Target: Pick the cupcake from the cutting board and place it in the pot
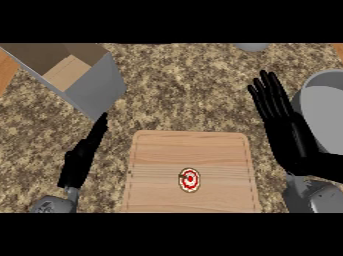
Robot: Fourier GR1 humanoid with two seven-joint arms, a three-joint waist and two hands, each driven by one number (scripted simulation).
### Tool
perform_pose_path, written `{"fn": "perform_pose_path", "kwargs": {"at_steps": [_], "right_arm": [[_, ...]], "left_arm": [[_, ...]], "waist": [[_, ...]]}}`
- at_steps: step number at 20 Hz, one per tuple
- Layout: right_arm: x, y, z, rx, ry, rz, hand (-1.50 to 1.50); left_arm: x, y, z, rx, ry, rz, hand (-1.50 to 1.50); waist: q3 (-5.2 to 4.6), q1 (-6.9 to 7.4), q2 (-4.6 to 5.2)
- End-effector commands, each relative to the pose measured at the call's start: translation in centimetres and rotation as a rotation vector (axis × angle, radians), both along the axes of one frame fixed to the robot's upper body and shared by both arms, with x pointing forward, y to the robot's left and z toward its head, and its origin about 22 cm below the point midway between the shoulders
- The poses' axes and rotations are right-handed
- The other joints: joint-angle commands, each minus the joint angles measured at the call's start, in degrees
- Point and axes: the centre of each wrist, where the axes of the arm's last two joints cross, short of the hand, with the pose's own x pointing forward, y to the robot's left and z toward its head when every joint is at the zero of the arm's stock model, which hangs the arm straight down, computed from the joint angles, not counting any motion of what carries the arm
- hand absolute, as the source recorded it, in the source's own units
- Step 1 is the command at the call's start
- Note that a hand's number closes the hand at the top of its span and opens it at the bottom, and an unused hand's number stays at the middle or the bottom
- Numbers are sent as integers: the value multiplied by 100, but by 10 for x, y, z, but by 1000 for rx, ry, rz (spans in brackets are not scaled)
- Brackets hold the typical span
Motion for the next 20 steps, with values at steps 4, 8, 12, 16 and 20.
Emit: {"fn": "perform_pose_path", "kwargs": {"at_steps": [4,8,12,16,20], "right_arm": [[30,-22,40,-90,-100,312,150],[36,-86,64,-666,-182,52,150],[24,-85,2,-627,-312,208,-150],[15,-98,-24,-667,-436,306,-150],[14,-95,6,-862,-421,323,-150]], "left_arm": [[39,18,71,-74,-282,114,0],[47,15,84,-180,-324,155,0],[52,32,111,-197,-351,172,0],[54,43,111,-205,-330,166,0],[62,34,112,-201,-319,184,0]], "waist": [[-1,81,11],[-33,-7,11],[1,-43,28],[-5,-104,28],[-15,-176,8]]}}
